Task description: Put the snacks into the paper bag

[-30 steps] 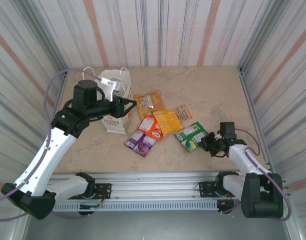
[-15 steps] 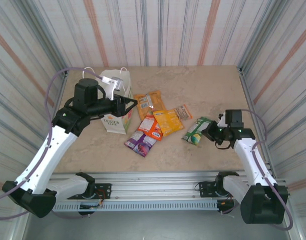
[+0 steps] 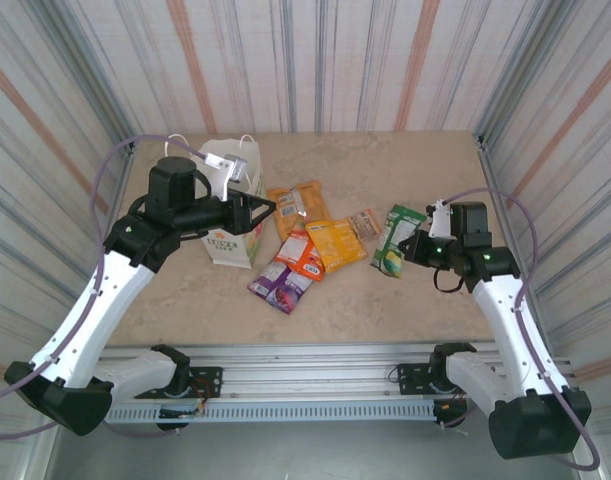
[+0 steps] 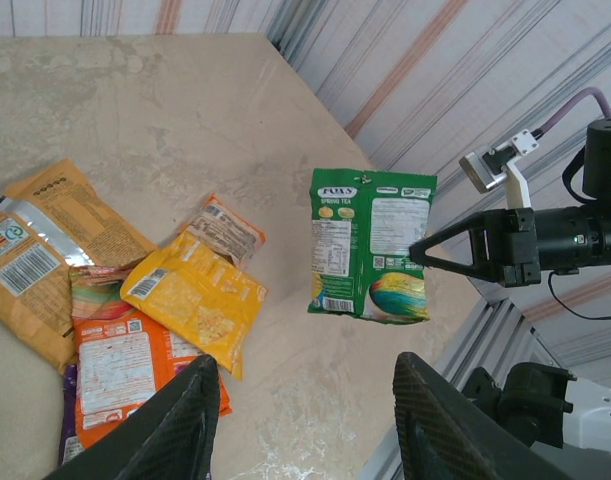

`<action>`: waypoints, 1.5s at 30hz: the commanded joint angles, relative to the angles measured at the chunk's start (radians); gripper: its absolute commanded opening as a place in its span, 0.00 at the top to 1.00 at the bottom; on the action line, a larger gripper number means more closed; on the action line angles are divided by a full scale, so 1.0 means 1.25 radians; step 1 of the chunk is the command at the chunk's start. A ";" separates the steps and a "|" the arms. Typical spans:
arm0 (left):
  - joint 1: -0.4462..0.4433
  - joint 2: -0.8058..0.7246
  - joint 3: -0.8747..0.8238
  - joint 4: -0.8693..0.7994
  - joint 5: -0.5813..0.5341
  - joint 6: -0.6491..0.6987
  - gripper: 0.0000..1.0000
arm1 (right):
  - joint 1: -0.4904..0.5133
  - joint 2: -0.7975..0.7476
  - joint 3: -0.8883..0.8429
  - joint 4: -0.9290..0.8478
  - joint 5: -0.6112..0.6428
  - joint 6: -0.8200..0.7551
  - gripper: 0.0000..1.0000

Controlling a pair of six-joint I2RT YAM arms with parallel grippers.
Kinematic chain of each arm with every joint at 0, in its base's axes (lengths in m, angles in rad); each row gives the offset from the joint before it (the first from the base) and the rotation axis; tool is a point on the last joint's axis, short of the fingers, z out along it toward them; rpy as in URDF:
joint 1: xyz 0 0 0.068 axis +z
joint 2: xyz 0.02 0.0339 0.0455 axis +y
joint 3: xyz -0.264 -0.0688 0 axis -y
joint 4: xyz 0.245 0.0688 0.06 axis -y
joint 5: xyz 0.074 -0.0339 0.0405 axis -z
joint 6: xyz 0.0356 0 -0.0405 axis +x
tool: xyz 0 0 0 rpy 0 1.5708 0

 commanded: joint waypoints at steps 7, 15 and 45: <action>-0.013 0.015 -0.003 0.059 0.056 0.000 0.50 | 0.018 -0.029 0.057 0.142 -0.130 -0.087 1.00; -0.020 0.028 -0.022 0.123 0.084 -0.038 0.49 | 0.035 -0.018 0.092 0.296 -0.276 -0.095 1.00; -0.062 0.176 -0.052 0.498 0.313 -0.171 0.40 | 0.139 0.116 0.215 0.538 -0.654 -0.124 1.00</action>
